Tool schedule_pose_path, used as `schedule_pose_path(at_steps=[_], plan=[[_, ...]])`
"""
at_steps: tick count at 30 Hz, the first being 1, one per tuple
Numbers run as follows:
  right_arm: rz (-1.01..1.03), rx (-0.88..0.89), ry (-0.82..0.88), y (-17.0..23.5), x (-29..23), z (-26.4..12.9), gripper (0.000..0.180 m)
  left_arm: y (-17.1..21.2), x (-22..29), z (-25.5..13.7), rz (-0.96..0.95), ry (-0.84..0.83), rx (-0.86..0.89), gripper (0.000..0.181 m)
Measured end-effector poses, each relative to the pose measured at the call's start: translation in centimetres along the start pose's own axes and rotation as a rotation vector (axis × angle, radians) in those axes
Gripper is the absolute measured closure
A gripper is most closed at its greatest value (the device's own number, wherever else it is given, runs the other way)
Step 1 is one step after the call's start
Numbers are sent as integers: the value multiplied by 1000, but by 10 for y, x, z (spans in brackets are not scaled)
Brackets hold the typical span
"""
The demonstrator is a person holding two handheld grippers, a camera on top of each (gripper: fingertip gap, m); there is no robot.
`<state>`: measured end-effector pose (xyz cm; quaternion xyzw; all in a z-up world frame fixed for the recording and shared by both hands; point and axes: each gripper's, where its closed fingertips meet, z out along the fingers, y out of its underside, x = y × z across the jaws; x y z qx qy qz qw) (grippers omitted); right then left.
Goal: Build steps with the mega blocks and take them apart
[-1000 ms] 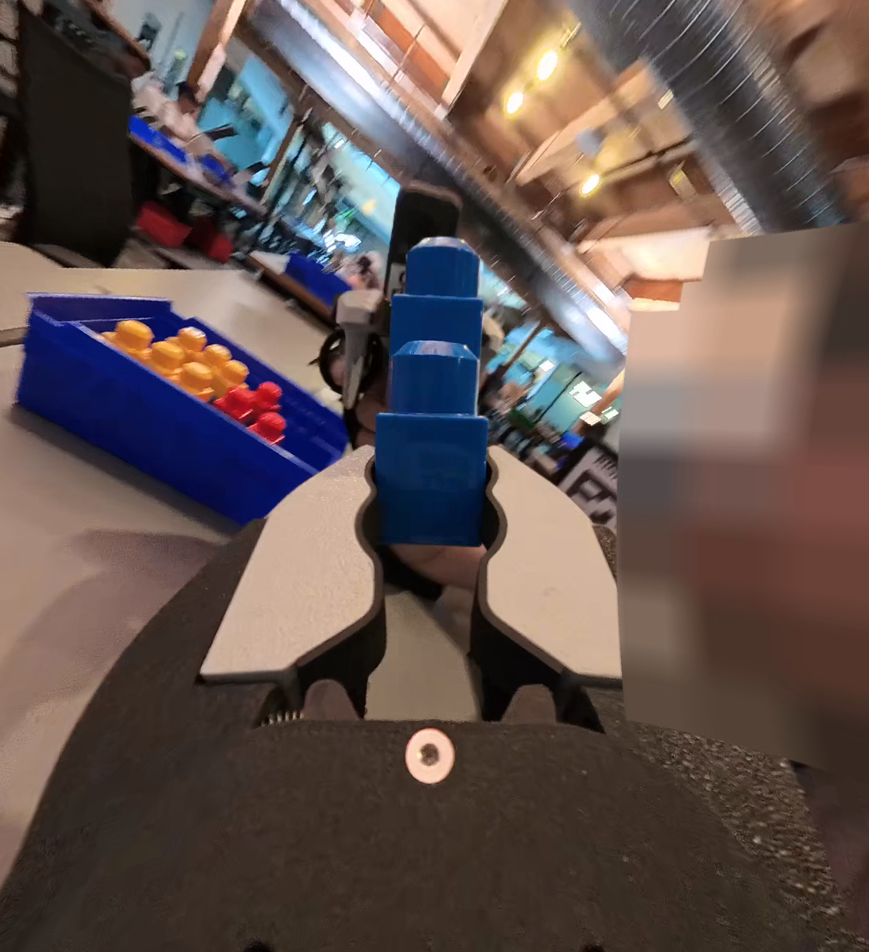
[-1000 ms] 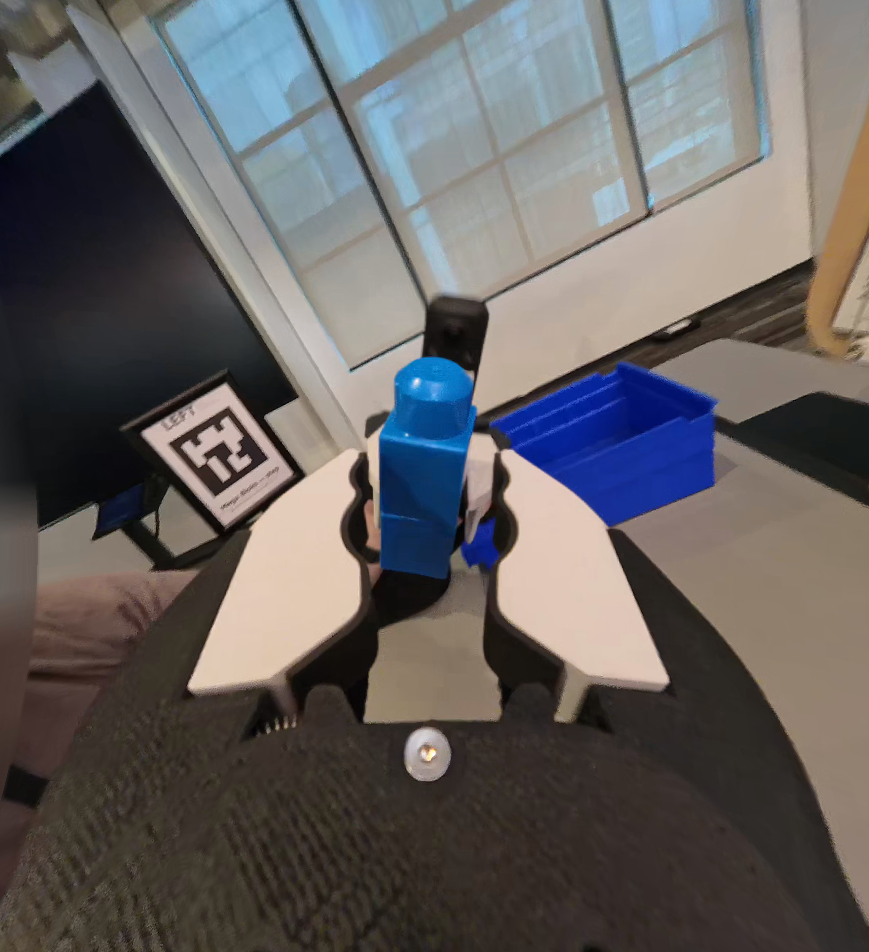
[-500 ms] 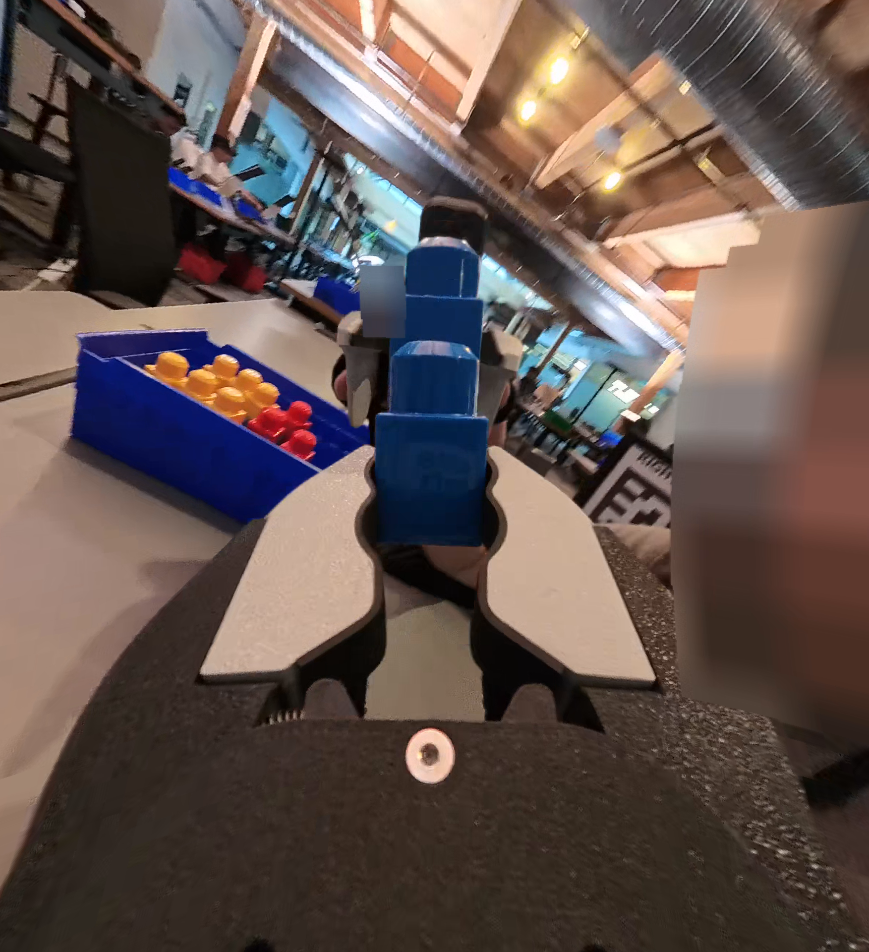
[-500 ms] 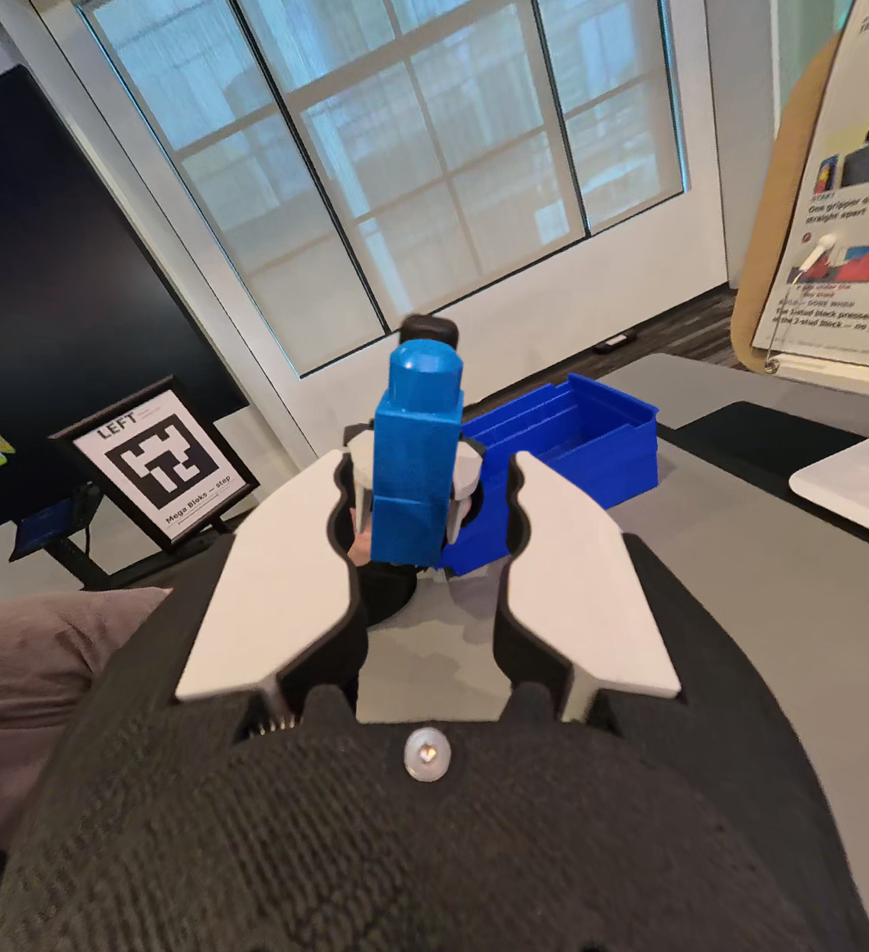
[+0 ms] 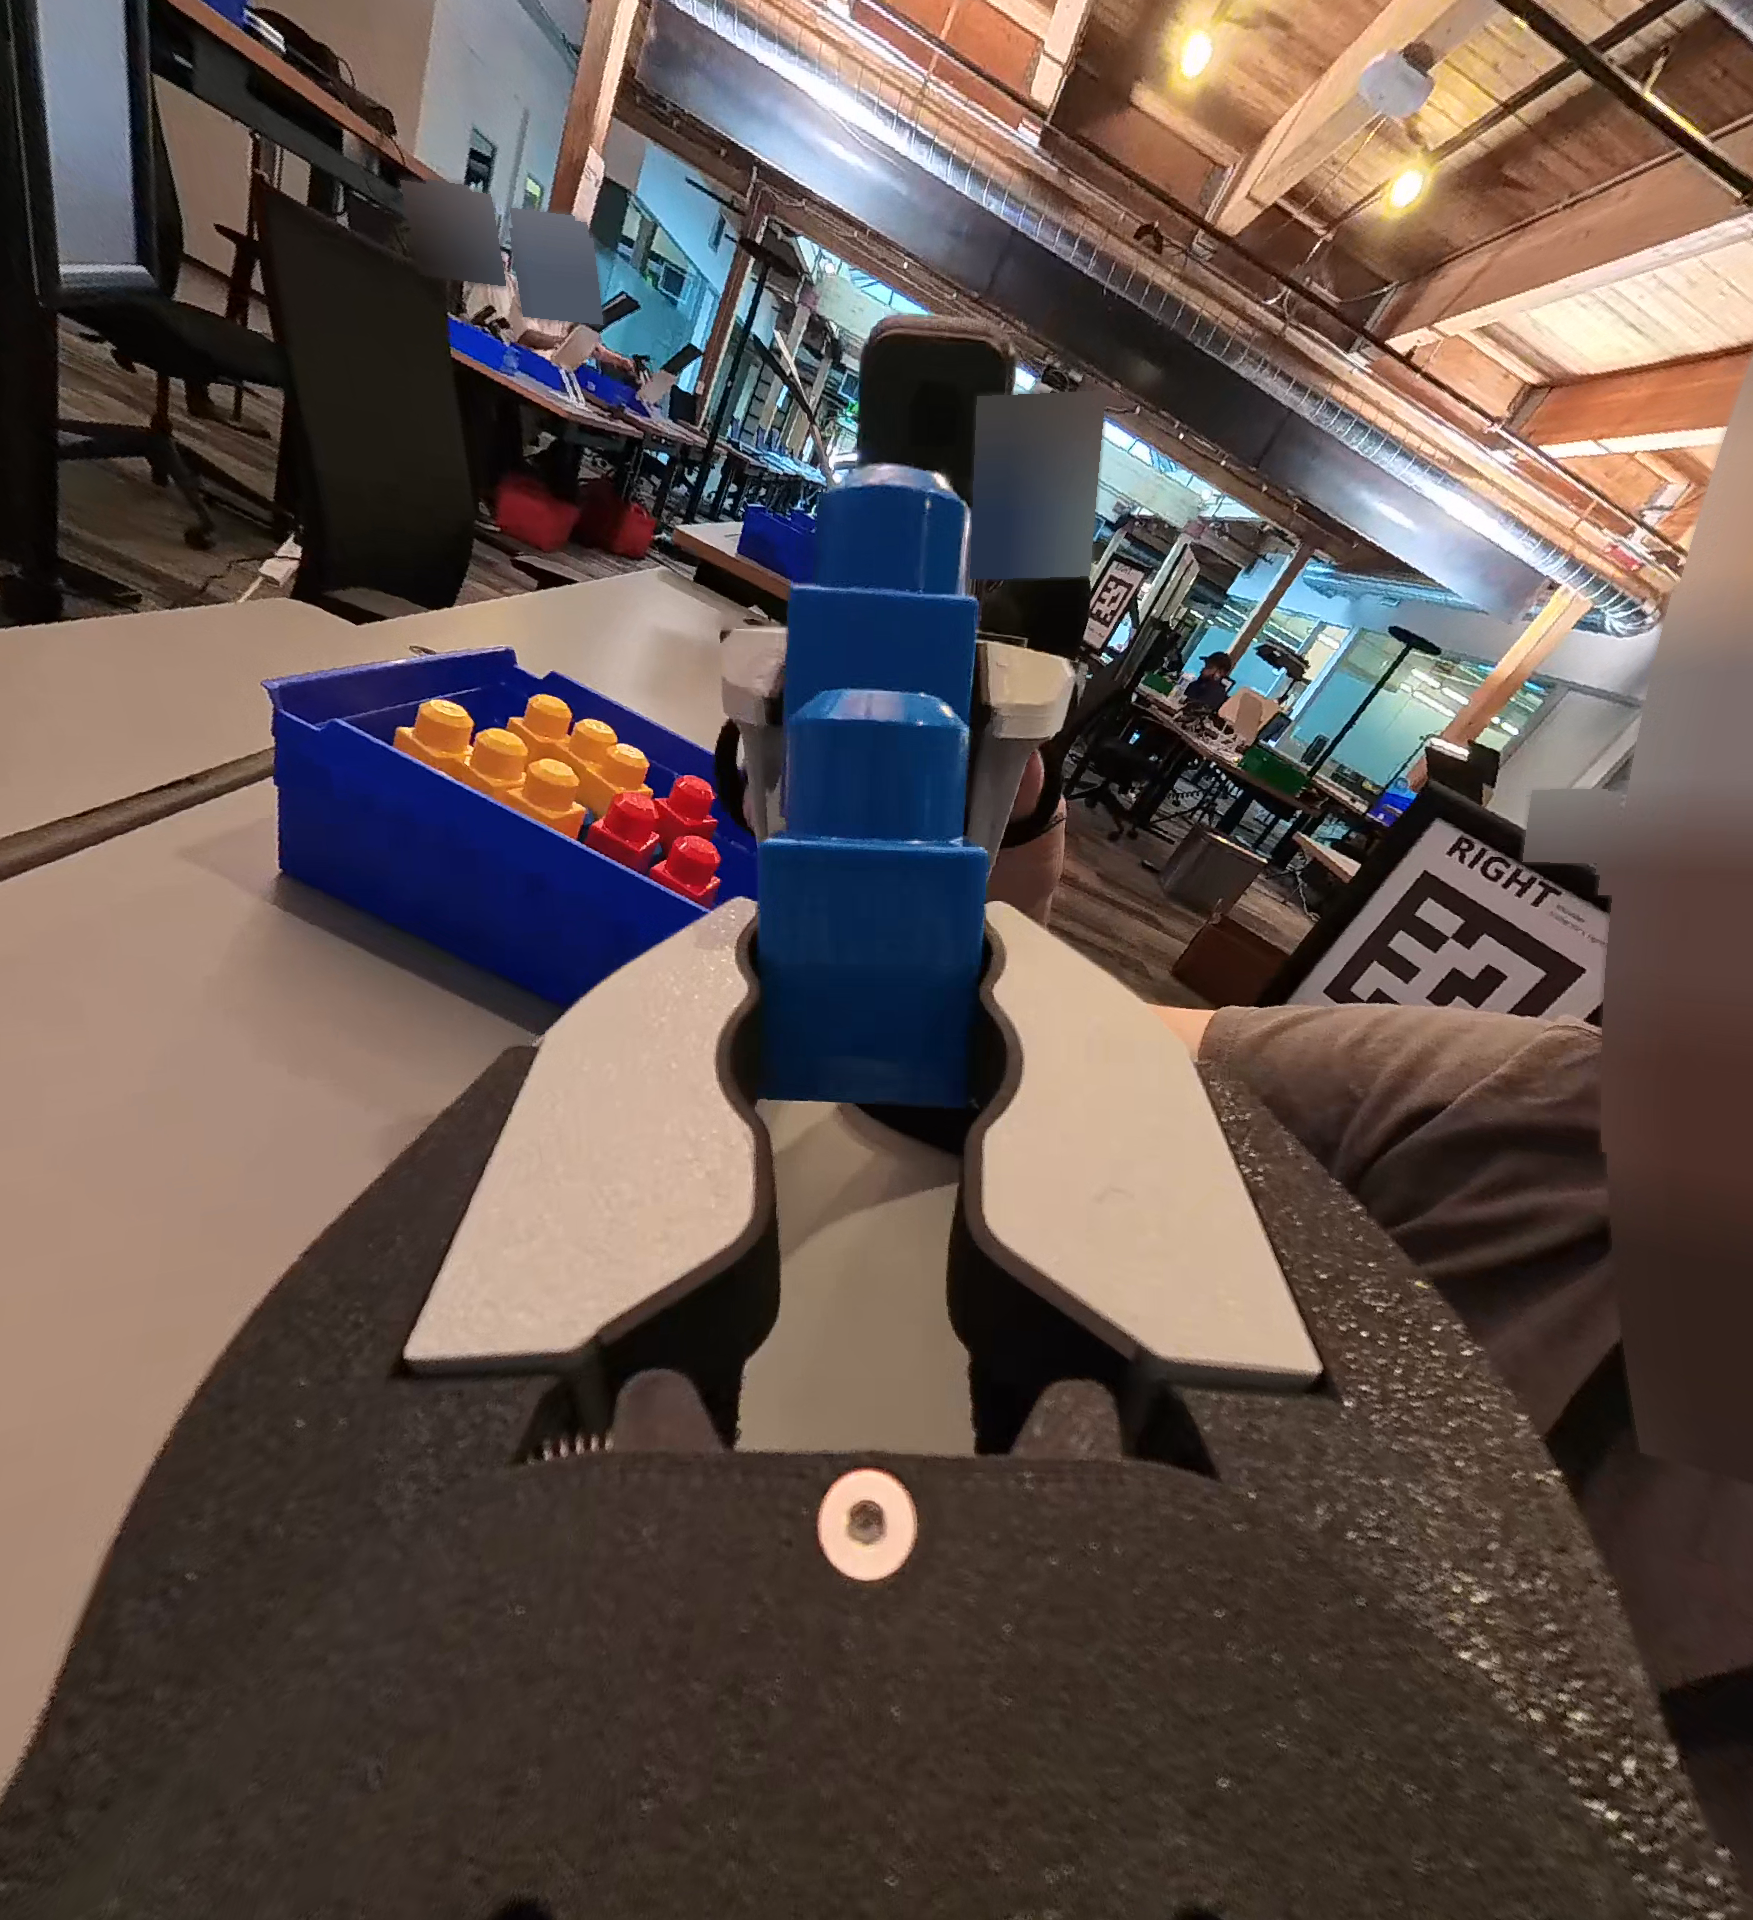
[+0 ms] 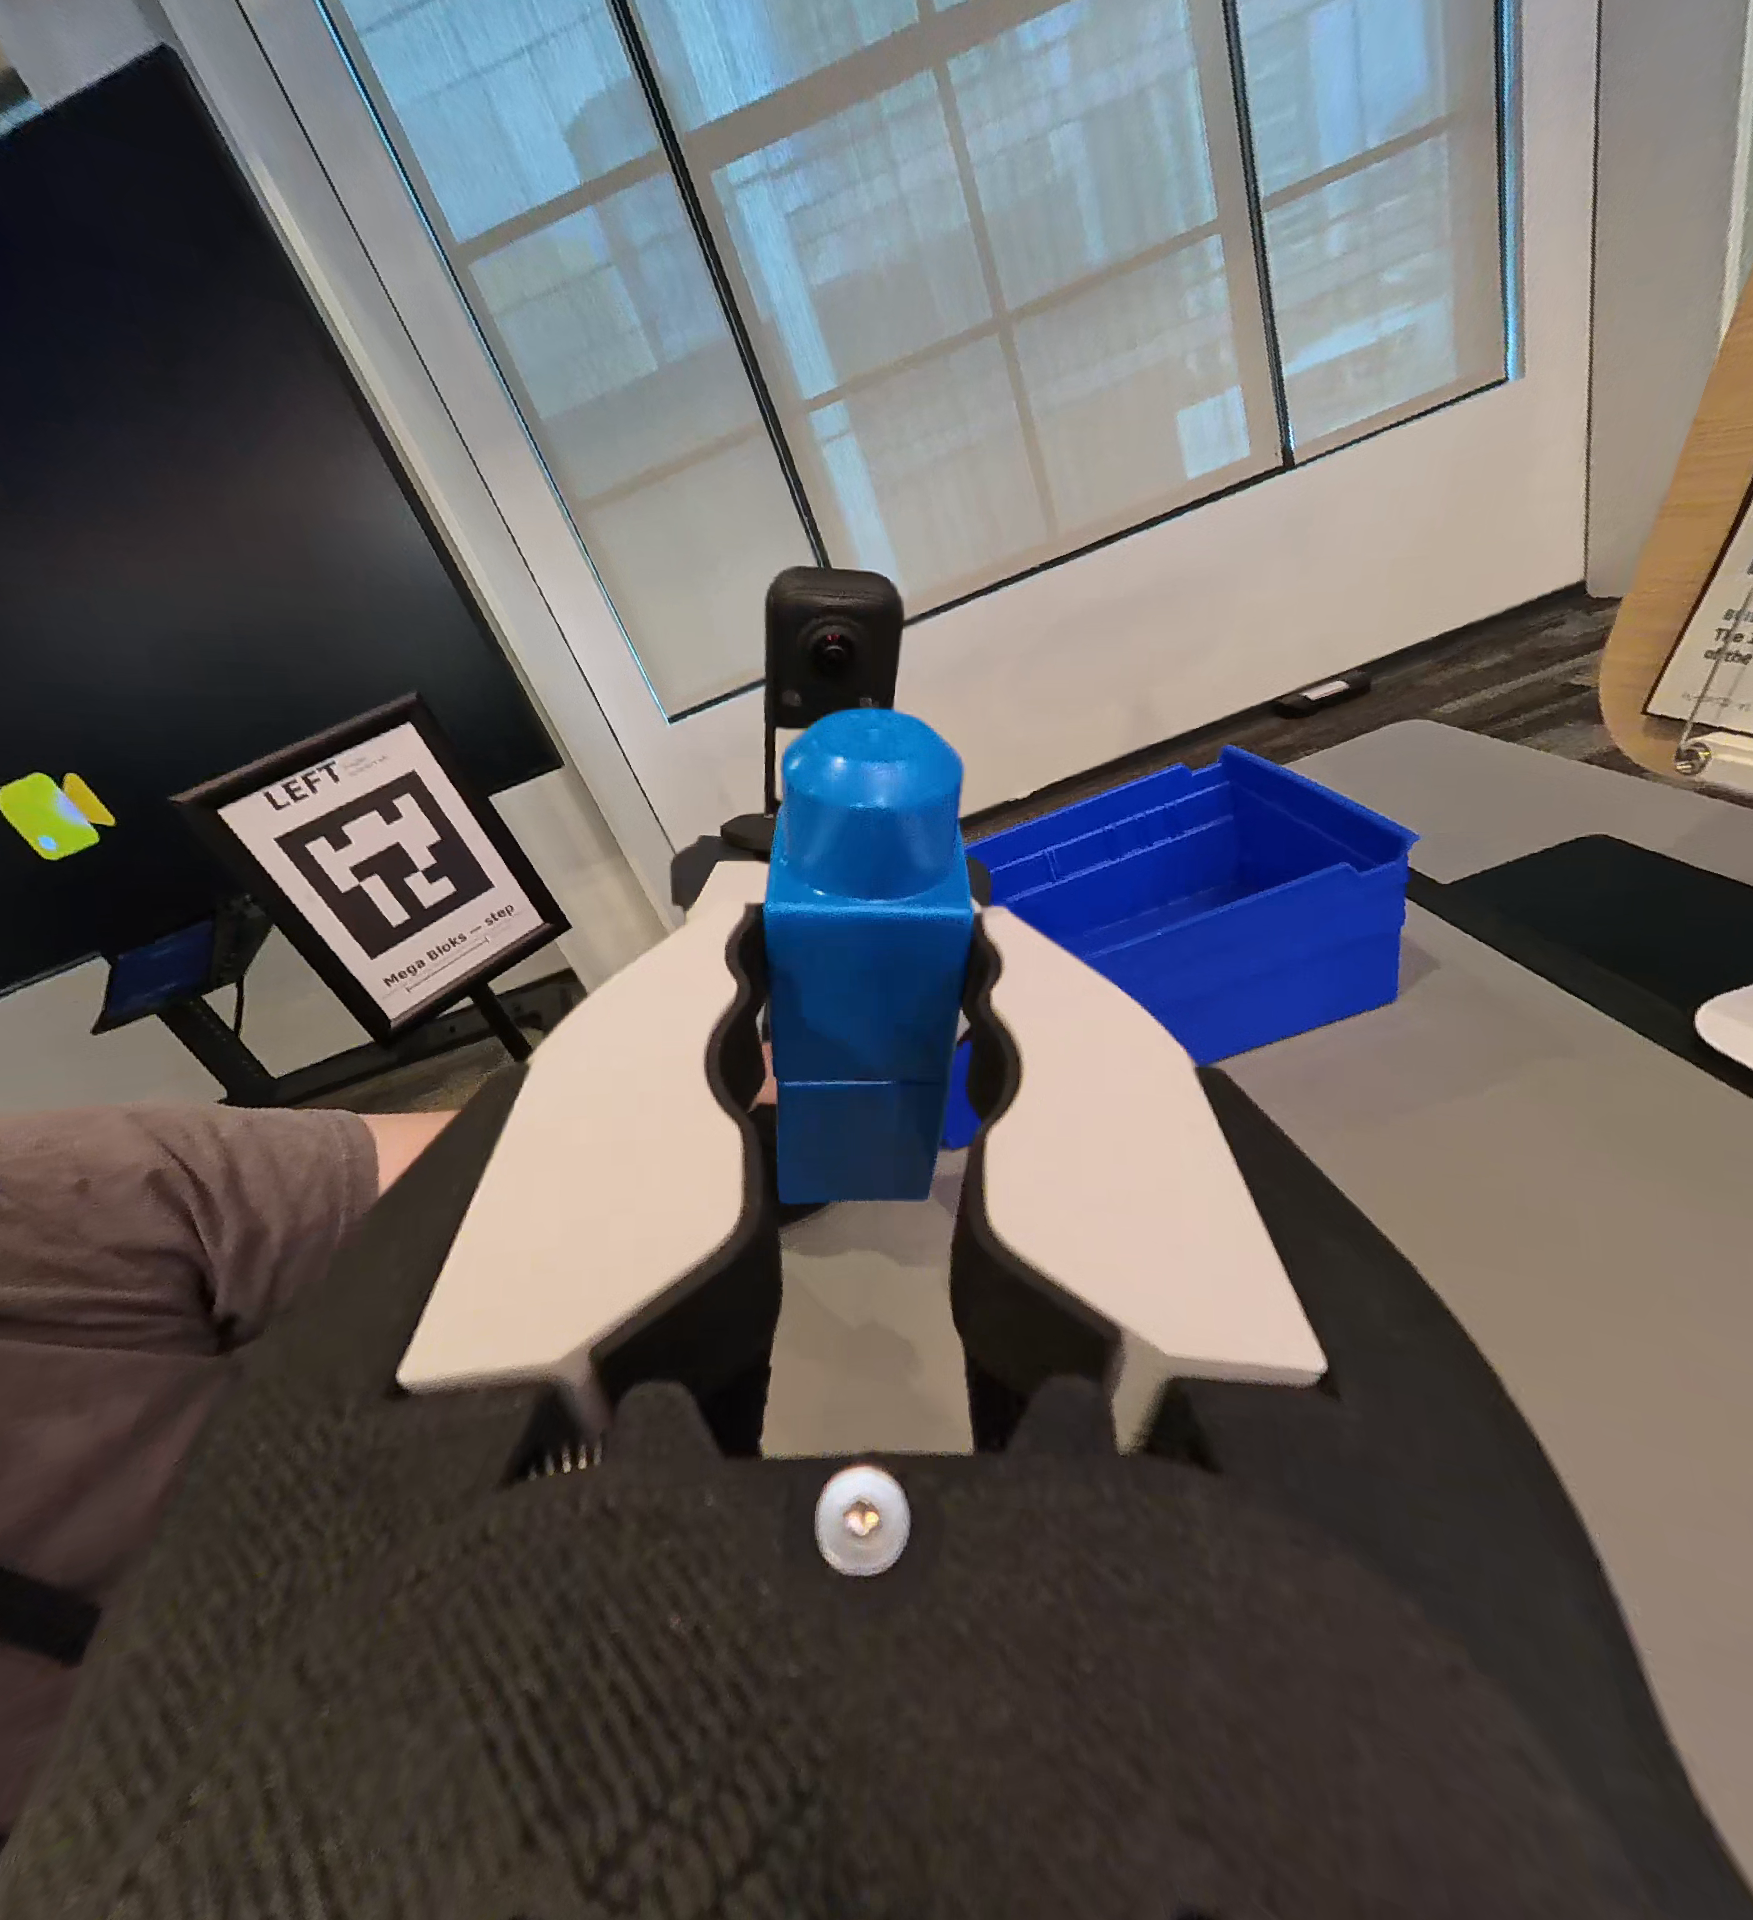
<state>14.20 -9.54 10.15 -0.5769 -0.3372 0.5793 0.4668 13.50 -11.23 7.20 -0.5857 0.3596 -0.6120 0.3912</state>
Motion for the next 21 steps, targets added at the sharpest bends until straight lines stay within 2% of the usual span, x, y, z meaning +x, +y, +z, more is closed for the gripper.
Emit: schedule_pose_path(at_steps=[21], plan=[[19, -28, -45, 2, -3, 0, 143, -1, 3, 1, 26, -27, -32, 146]])
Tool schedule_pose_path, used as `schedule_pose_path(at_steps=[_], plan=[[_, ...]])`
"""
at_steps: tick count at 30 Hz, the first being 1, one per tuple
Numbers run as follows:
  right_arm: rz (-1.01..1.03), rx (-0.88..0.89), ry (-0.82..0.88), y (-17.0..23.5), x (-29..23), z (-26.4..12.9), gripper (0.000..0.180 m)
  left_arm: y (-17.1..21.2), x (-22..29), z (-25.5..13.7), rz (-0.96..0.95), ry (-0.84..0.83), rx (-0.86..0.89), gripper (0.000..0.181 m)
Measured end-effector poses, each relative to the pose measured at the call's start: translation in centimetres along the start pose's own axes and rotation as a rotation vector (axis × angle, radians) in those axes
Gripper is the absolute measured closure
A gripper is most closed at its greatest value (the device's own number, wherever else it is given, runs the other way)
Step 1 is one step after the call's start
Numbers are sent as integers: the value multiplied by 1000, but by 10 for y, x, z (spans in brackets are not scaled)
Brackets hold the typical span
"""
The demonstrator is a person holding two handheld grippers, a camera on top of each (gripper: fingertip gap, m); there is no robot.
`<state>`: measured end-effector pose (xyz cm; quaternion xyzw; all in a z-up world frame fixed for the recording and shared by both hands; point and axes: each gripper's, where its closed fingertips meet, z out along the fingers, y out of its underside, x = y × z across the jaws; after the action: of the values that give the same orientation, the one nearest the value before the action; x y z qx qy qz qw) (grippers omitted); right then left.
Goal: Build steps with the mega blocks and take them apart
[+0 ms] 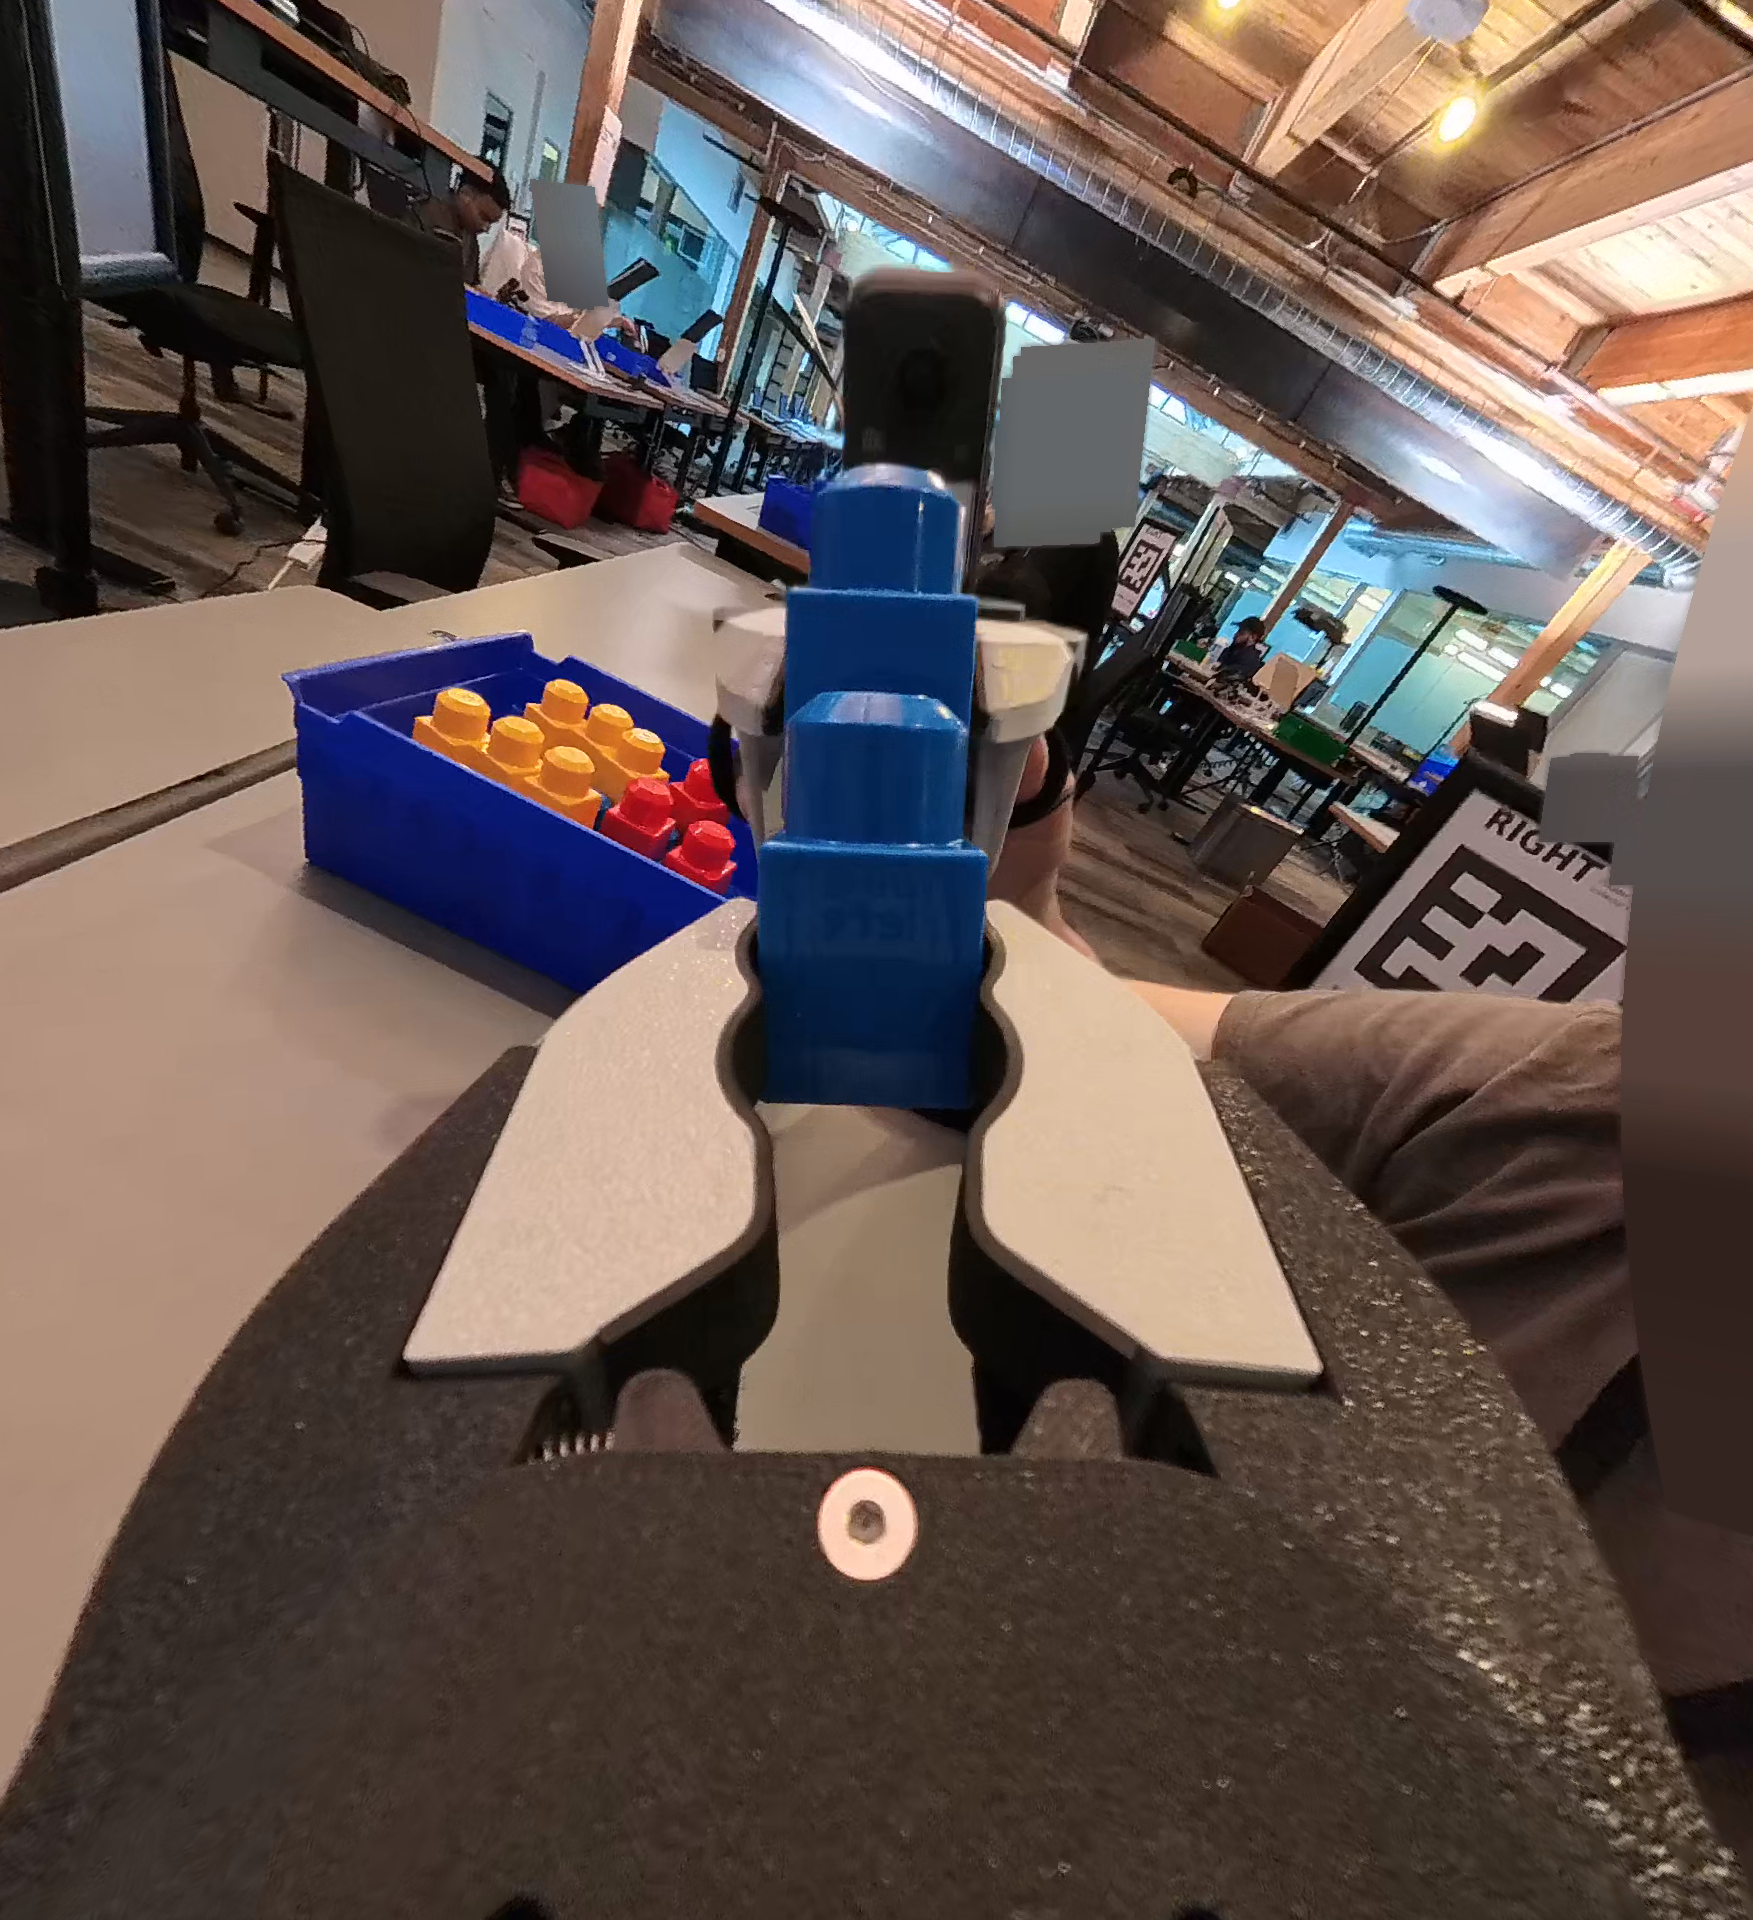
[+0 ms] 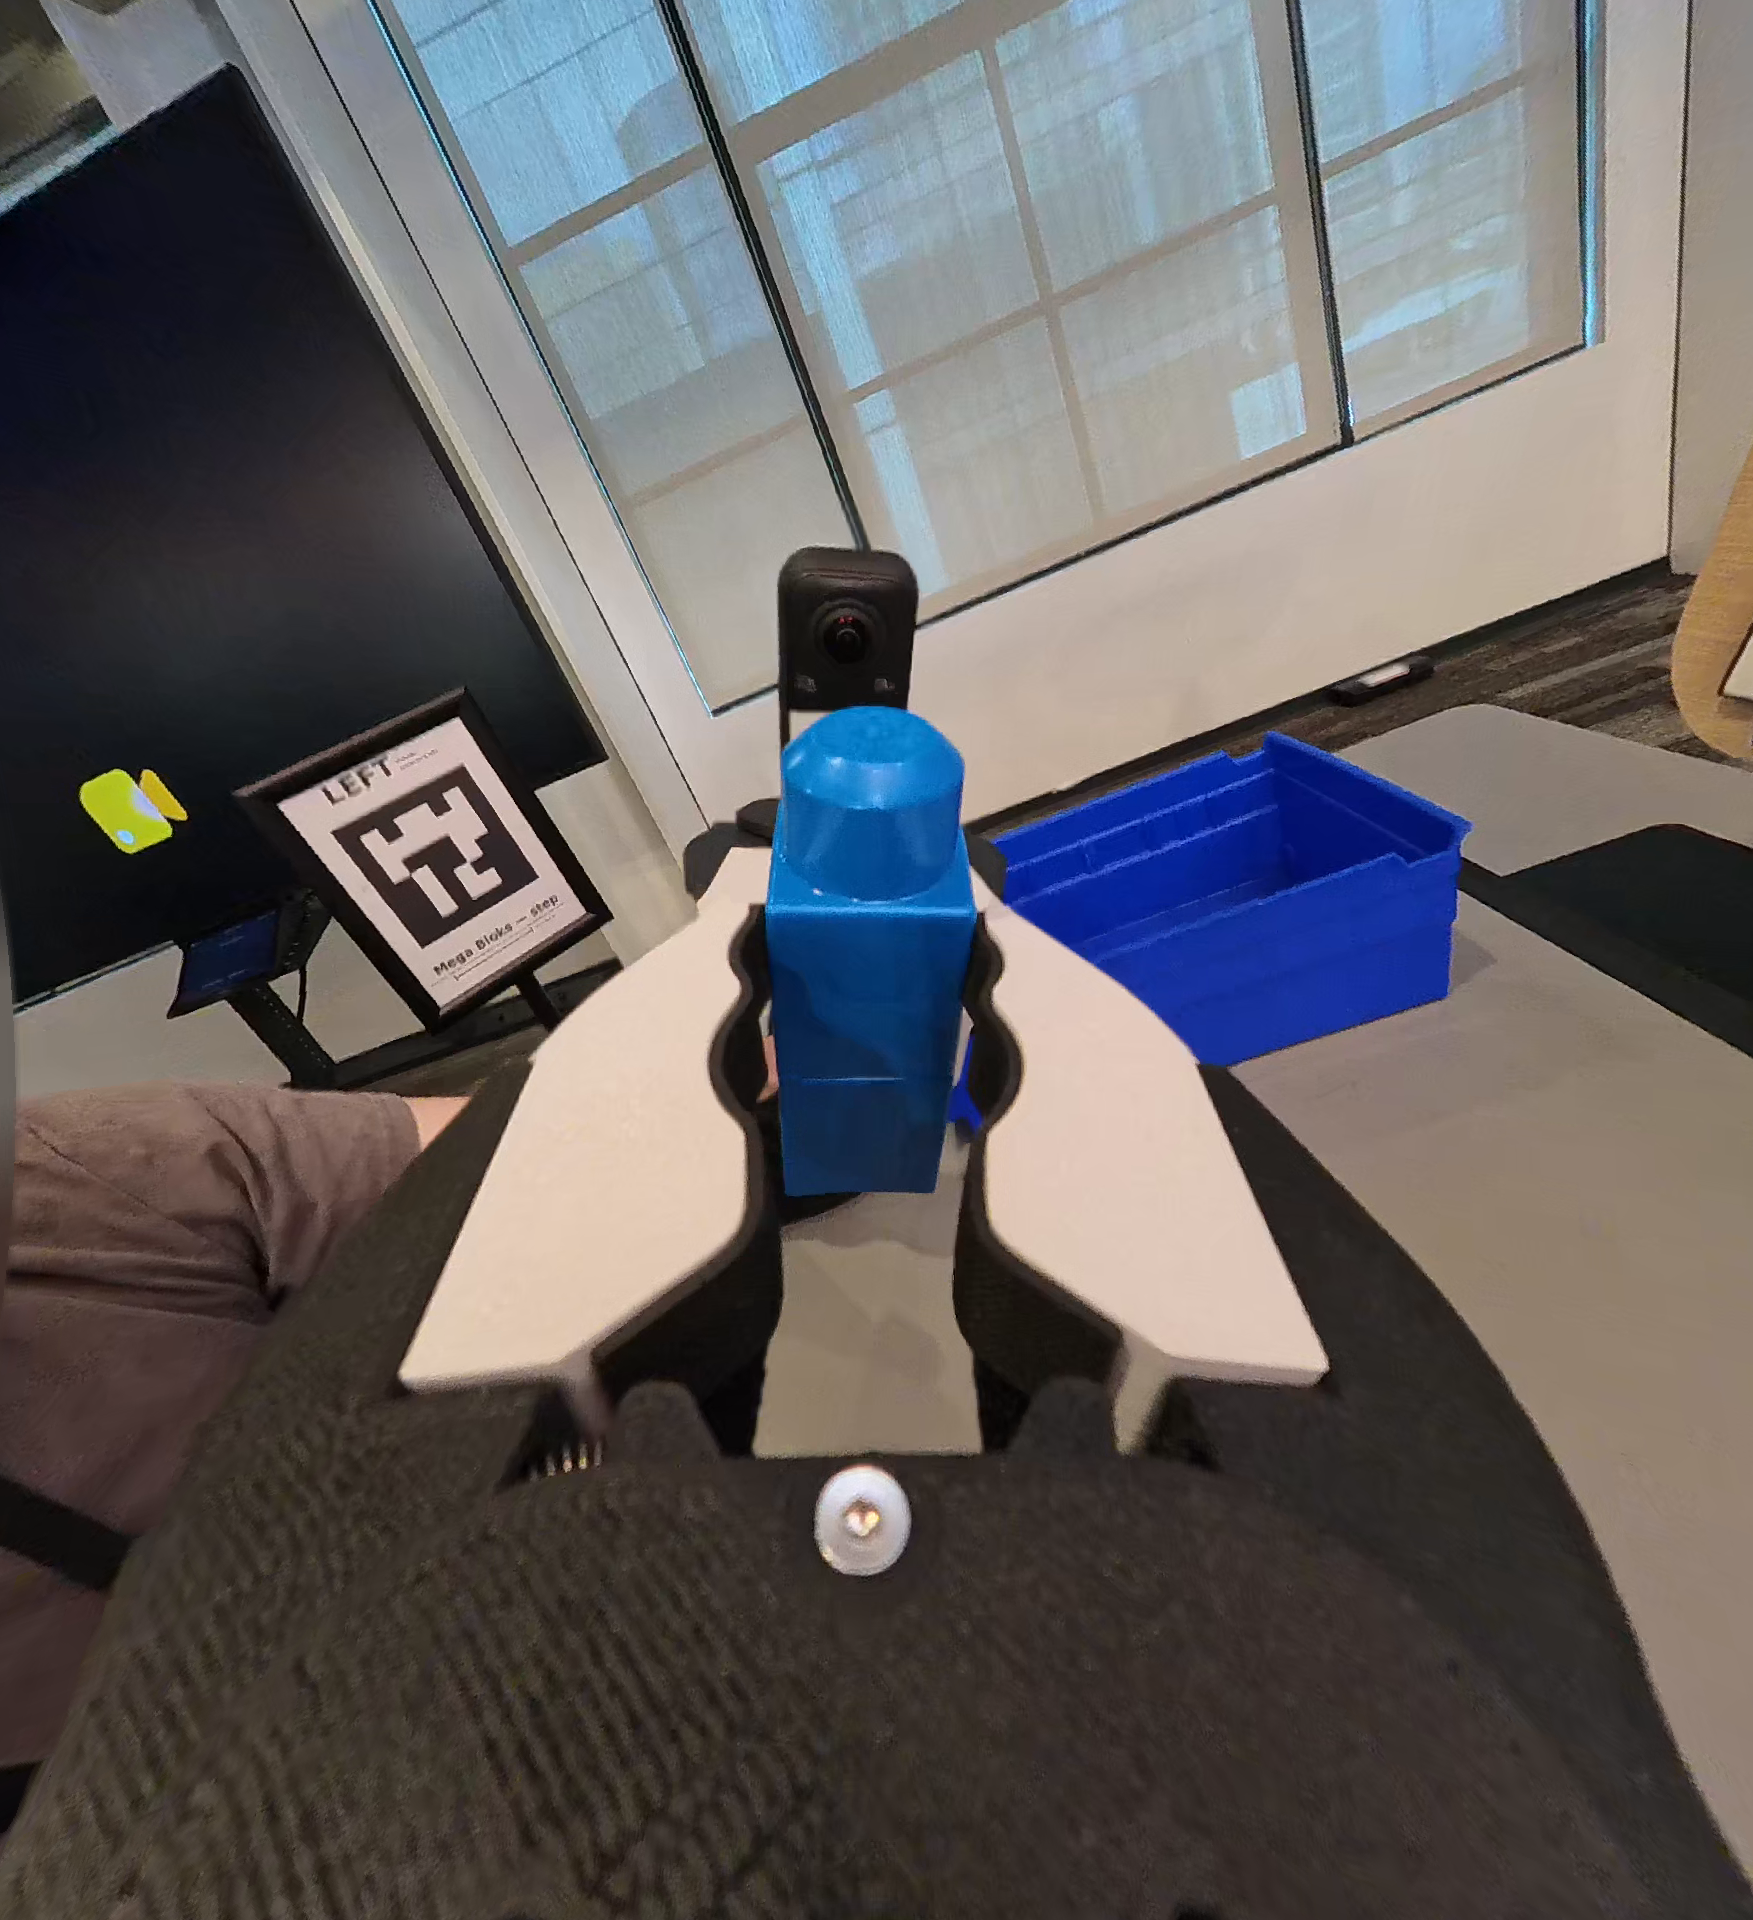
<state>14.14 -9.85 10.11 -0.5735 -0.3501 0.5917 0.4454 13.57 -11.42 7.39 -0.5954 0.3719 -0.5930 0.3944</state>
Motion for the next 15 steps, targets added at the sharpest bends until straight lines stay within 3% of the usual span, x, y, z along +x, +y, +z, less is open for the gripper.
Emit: schedule_pose_path(at_steps=[2, 5, 6, 12, 15], plan=[[-54, -91, 30, 2, -1, -4, 143, 1, 0, 3, 62, -39, -33, 145], [-238, -227, 166, 2, 8, -19, 112, 12, -7, 3, 193, -136, -137, 145], [-293, -267, 186, 3, 8, -24, 111, 17, -6, 4, 204, -134, -163, 145], [-293, -505, 151, 39, 14, -33, 112, 38, -5, 14, 208, -88, -258, 145], [-230, -541, 29, 50, 4, -28, 142, 45, -8, 14, 246, -108, -303, 144]])
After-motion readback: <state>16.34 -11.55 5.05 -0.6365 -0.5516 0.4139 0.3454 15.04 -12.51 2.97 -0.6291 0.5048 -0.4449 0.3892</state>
